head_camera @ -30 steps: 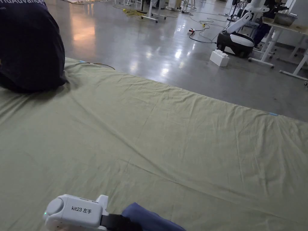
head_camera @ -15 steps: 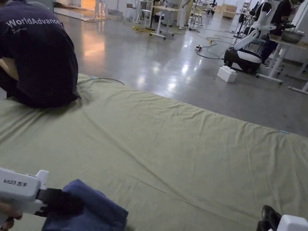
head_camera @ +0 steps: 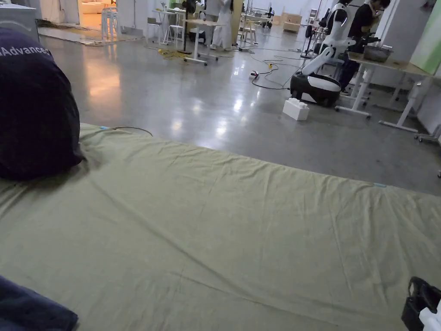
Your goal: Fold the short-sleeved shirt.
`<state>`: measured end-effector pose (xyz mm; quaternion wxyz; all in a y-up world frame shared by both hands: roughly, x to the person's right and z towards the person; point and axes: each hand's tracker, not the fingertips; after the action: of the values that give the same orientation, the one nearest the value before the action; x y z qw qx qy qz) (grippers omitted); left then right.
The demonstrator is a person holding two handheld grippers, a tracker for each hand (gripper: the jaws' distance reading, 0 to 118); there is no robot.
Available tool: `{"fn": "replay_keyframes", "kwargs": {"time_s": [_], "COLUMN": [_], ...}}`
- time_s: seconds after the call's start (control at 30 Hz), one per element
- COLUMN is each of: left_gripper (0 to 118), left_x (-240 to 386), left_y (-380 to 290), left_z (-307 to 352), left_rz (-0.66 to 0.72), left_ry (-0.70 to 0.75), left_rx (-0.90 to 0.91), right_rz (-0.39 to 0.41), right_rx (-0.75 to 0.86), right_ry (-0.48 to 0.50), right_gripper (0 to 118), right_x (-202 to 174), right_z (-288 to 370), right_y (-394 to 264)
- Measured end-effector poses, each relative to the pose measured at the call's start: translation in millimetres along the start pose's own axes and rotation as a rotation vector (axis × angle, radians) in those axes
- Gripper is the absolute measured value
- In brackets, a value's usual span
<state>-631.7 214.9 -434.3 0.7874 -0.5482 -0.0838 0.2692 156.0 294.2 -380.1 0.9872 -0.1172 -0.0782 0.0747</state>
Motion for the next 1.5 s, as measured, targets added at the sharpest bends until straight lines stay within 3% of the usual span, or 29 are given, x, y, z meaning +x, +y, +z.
{"fn": "replay_keyframes", "kwargs": {"time_s": [0.07,0.2,0.23,0.27,0.43,0.47,0.53,0.67,0.87,0.93,1.0,1.07,1.2,1.33,1.5], "left_gripper": [26,56,59,60,60,60,60,60,60,60,57,54,24,13,8], "left_x": [-3.0,-2.0,3.5,-12.7,-51.8,-54.6,25.5,55.1,124.1,150.0,175.0,216.2,277.1,325.0,359.4], "left_y": [2.3,7.0,7.6,7.5,12.2,1.5,-21.6,-36.0,-125.1,-106.6,-133.1,-121.9,-135.4,-149.8,-157.2], "left_z": [-0.7,-12.8,-17.5,-2.9,-10.9,-6.9,-16.4,-39.4,-67.0,-90.0,-94.1,-115.5,-131.3,-141.9,-144.5], "left_rz": [0.0,-0.05,-0.031,-0.109,-0.153,-0.144,-0.161,-0.232,-0.291,-0.307,-0.315,-0.412,-0.523,-0.591,-0.588], "left_ry": [0.058,0.259,0.187,0.438,0.598,0.605,0.599,0.551,0.334,0.283,0.267,0.272,0.307,0.314,0.274], "left_rx": [-0.009,-0.008,-0.009,0.002,0.058,0.088,0.131,0.265,0.477,0.539,0.582,0.678,0.793,0.871,0.942], "right_rz": [-0.007,-0.015,-0.012,-0.012,-0.01,-0.013,-0.015,-0.028,-0.047,-0.054,-0.057,-0.056,-0.058,-0.057,-0.047], "right_rx": [-0.014,-0.033,-0.038,-0.041,-0.049,-0.051,-0.049,-0.052,-0.051,-0.053,-0.042,-0.027,-0.007,0.002,0.015], "right_ry": [0.005,0.017,0.023,0.028,0.046,0.051,0.056,0.068,0.069,0.069,0.061,0.058,0.051,0.051,0.045], "right_gripper": [1,1,1,1,1,1,1,1,1,1,1,1,1,1,1], "right_x": [-1.7,-5.9,-6.9,-7.5,-10.3,-10.7,-11.7,-14.0,-21.5,-24.5,-27.8,-30.3,-34.1,-37.2,-40.9], "right_z": [-1.7,-3.6,-4.3,-4.5,-6.7,-7.3,-8.3,-9.1,-7.8,-7.7,-7.1,-6.7,-5.9,-4.6,-1.6], "right_y": [-4.7,-11.4,-12.3,-13.1,-15.5,-16.1,-17.2,-20.9,-30.5,-32.2,-34.1,-34.7,-35.1,-38.0,-42.7]}}
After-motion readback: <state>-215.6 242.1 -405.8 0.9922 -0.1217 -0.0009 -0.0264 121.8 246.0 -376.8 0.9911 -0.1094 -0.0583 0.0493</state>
